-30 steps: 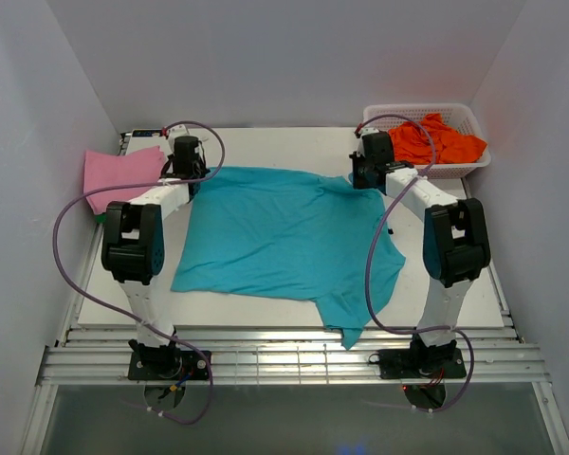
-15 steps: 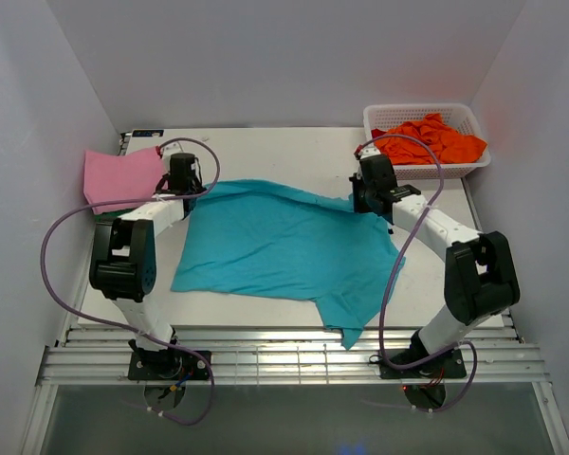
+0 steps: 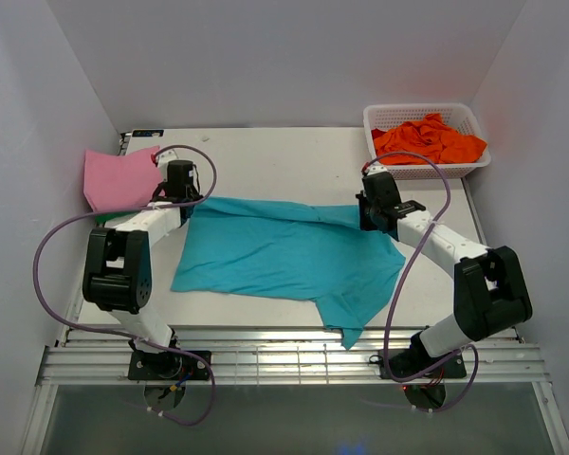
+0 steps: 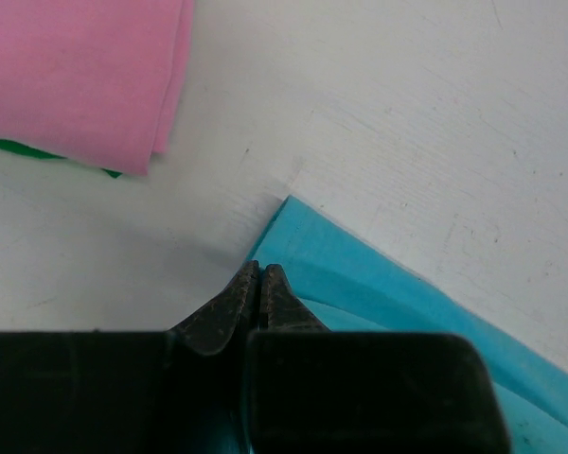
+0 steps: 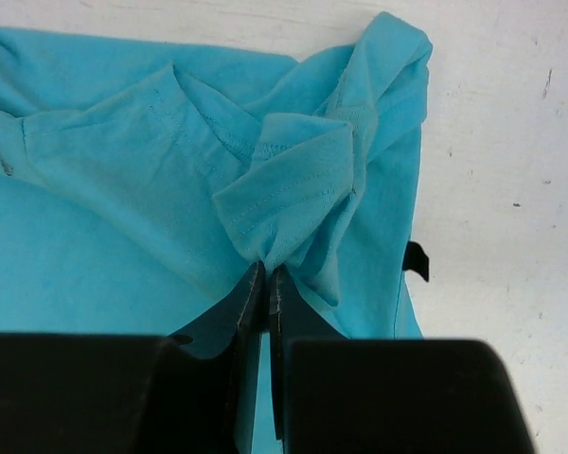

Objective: Fold and stack the t-shirts
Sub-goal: Fold the tshirt

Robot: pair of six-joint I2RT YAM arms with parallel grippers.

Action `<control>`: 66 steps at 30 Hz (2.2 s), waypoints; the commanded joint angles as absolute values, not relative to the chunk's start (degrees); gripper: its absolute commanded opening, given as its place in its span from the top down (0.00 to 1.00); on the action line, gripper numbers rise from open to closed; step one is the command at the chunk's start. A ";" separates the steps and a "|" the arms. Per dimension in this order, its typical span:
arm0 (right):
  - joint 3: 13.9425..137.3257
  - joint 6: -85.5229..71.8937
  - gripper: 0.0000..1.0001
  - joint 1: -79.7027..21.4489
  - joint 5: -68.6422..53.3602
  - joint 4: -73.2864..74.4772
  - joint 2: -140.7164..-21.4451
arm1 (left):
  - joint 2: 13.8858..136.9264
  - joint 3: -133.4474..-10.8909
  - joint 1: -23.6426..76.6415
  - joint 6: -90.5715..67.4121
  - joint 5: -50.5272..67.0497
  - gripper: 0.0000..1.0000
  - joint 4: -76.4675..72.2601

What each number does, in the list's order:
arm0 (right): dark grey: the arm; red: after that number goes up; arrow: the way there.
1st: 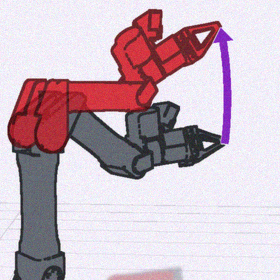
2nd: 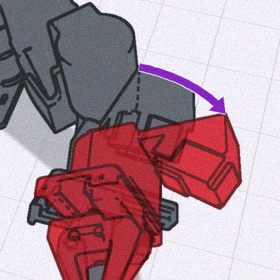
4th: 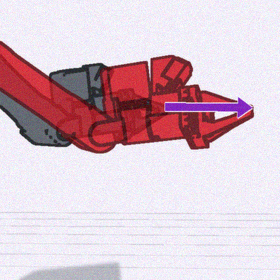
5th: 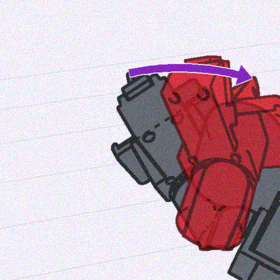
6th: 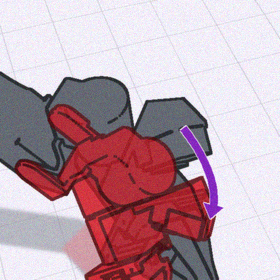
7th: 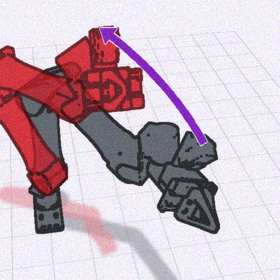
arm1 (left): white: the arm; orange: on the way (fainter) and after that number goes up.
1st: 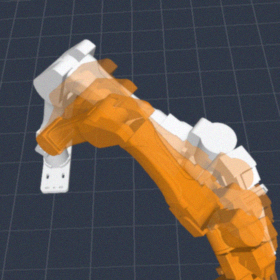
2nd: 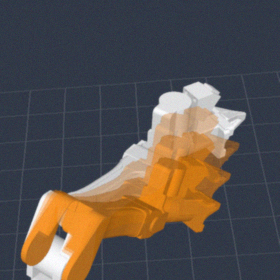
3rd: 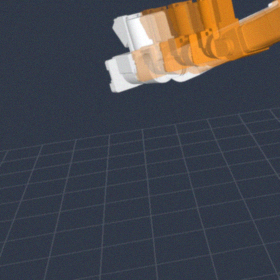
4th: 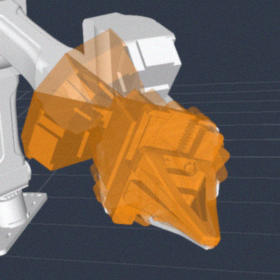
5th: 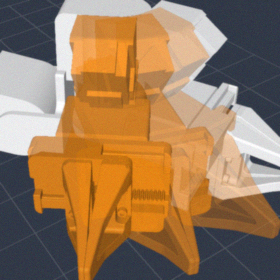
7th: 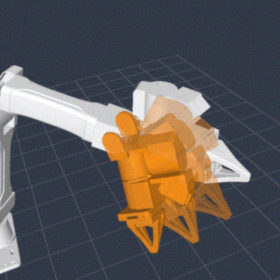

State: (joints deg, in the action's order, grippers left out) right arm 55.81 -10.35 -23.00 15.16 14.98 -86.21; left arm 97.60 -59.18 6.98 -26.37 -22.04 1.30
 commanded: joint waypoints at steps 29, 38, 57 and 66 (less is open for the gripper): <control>53.08 -22.94 0.75 -31.29 29.26 32.77 -76.29 | 82.36 -53.44 9.75 -36.91 -37.44 0.35 14.24; 57.47 -17.67 0.76 -31.29 26.90 20.22 -79.26 | 91.90 -61.06 14.68 -32.79 -24.54 0.48 4.92; 75.32 -12.30 0.74 -28.21 18.20 12.74 -108.28 | 106.08 -69.69 24.17 -28.39 -4.05 0.44 -7.91; 74.36 -13.45 0.73 -27.51 15.82 12.83 -109.69 | 108.19 -71.72 28.03 -29.61 -2.73 0.42 -7.21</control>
